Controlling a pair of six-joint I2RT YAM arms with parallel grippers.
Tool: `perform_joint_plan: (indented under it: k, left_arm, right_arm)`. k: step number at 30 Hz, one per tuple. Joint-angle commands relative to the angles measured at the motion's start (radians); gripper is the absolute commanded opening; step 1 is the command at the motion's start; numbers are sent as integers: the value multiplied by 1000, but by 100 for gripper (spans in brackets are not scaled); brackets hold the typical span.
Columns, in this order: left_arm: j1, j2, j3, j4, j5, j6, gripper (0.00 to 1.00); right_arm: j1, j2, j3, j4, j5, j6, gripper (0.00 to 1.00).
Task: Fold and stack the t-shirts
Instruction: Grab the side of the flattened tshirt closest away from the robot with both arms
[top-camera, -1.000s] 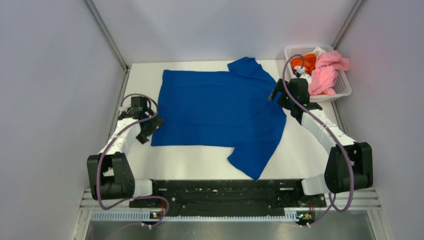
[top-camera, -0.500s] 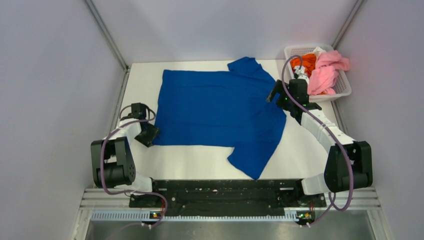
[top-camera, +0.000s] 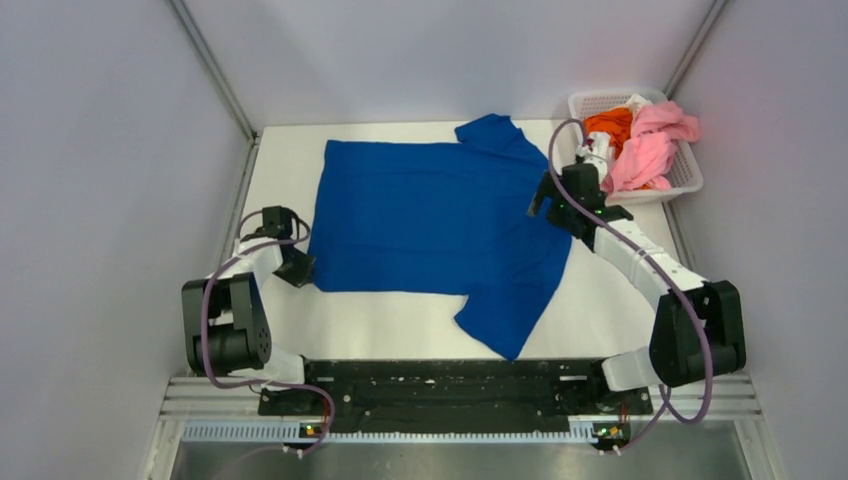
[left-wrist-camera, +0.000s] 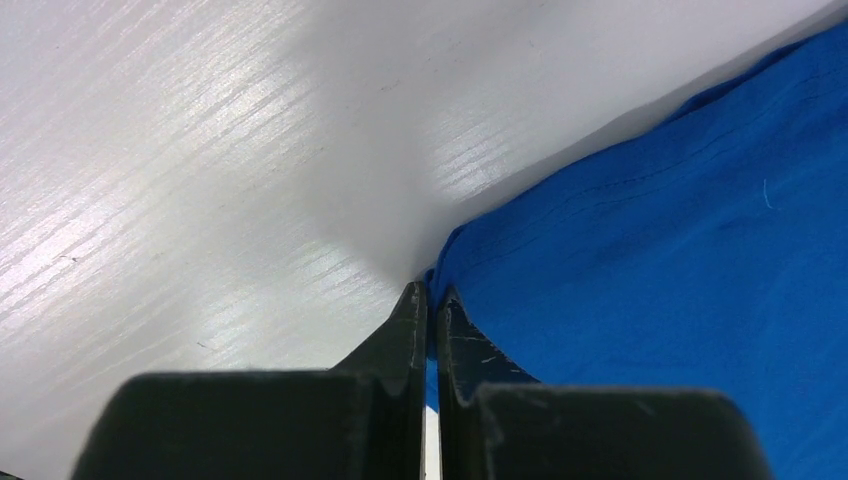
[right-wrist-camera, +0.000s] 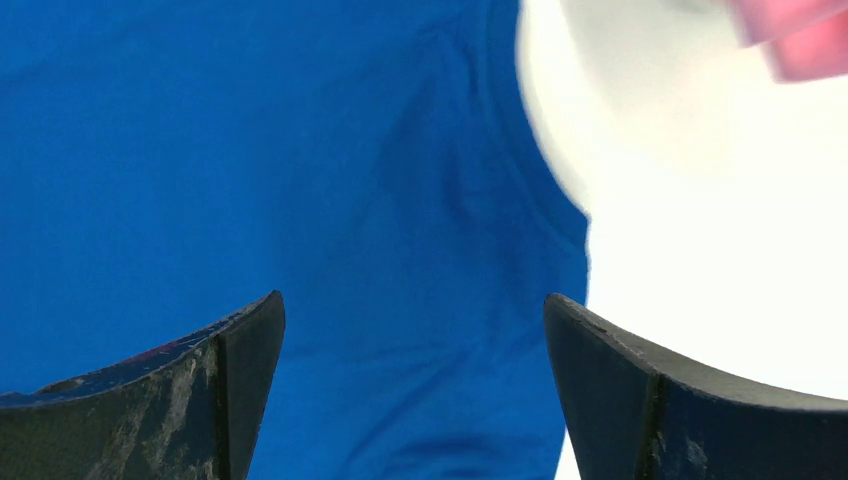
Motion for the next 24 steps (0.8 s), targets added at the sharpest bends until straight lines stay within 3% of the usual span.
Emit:
perform_joint_plan:
  k: [1,7,14,19,24]
  left_arm:
    - [0,-26,-25,8,-18,13,0]
    - [0,-60,-37,24,-11,38,0]
    - [0,-67,-51,55,32,57,0]
    - [-1,-73,-71,66,38,62,0]
    - [-1,-84,-76,66,32,67,0]
  right_arm:
    - [156,-27,87,-160,155,-25,98]
    - [414,-51,69,-423,133,21,93]
    - [739,-47,-76,-462,-116,-56,77]
    - [793,50,-117,-420,-161,-39,66]
    - [795,116,-152,-352,-144,-9,62]
